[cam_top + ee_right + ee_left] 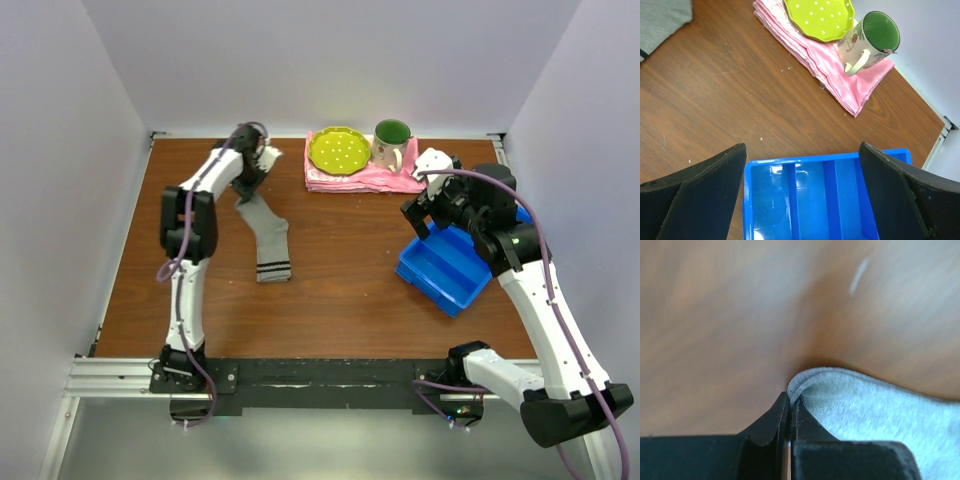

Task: Roll the socks
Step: Adjust the sock at the center of the board.

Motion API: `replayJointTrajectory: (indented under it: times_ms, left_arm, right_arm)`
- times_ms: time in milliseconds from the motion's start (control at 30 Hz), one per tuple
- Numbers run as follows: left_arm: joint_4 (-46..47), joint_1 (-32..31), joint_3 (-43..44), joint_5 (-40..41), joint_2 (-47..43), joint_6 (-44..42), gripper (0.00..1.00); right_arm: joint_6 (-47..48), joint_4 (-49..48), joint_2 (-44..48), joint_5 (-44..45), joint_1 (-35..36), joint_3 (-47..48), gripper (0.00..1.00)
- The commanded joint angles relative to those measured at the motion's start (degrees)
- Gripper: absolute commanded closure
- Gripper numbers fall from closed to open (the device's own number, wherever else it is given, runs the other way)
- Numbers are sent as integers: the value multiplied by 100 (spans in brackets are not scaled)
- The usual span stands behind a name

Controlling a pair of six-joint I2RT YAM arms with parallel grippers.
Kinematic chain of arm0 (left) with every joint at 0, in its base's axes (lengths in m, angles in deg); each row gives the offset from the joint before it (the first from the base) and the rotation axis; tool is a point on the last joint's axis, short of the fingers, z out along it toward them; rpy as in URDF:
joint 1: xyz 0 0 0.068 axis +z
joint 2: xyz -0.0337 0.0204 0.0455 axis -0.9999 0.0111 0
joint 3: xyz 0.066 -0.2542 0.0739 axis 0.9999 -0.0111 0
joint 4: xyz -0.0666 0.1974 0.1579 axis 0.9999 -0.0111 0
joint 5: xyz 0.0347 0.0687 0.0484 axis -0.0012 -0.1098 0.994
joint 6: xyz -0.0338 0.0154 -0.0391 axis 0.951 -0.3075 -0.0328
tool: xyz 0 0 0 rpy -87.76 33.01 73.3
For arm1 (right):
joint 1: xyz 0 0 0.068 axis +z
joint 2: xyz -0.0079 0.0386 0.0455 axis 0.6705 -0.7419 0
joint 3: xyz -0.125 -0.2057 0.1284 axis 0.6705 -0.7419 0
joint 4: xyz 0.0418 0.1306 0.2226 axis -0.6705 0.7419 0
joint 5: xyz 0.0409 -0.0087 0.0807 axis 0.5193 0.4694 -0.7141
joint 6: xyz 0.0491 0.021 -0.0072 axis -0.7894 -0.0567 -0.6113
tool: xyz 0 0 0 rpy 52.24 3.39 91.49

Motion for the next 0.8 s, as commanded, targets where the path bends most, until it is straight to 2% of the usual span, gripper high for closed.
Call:
replayJointTrajectory:
  times_ms: [0,33,100,133,200,233,333,433,567,633,667,700,767]
  left_arm:
    - [4,-648,1518,785,861,-343,100]
    - [13,-702,1773,830,923,-405,95]
    - [258,-738,1654,839,775,-554,84]
    - [398,-738,1270,831,635,-581,65]
    - [907,-712,724,769,21,-695,41]
    - [1092,-703,164,708,-216,-713,23]
    - [1524,-632,-516,313,-1069,-696,1]
    - [1481,-545,-702,84,-1571,-590,0]
    - [1629,-246,-1211,-127,-2325,-651,0]
    - [1683,96,-1745,-1020,-2660,-817,0]
    - [1700,297,-1983,-1729,-3028,-1193,0]
    - [1770,352,-2560,-1936,-3231,-1379,0]
    - [2007,361,-3178,-2026,-3759,-1983,0]
  right_arm:
    - [-90,-278,29,128,22,80,1]
    - [-81,-287,12,120,22,62,1]
    - [-28,-235,3,50,31,44,1]
    - [-2,-174,-6,14,40,44,1]
    - [95,-112,-6,-38,40,35,1]
    - [121,-68,-15,-117,66,18,1]
    - [192,-41,-23,-362,145,-35,1]
    - [165,-216,-32,-539,372,-192,1]
    - [148,-551,-76,-207,944,-456,1]
    - [157,-612,-234,-153,1278,-500,1]
    - [165,-647,-330,-188,1349,-518,1]
    - [148,-700,-462,-197,1480,-544,1]
    - [69,-1129,-577,-153,1604,-737,1]
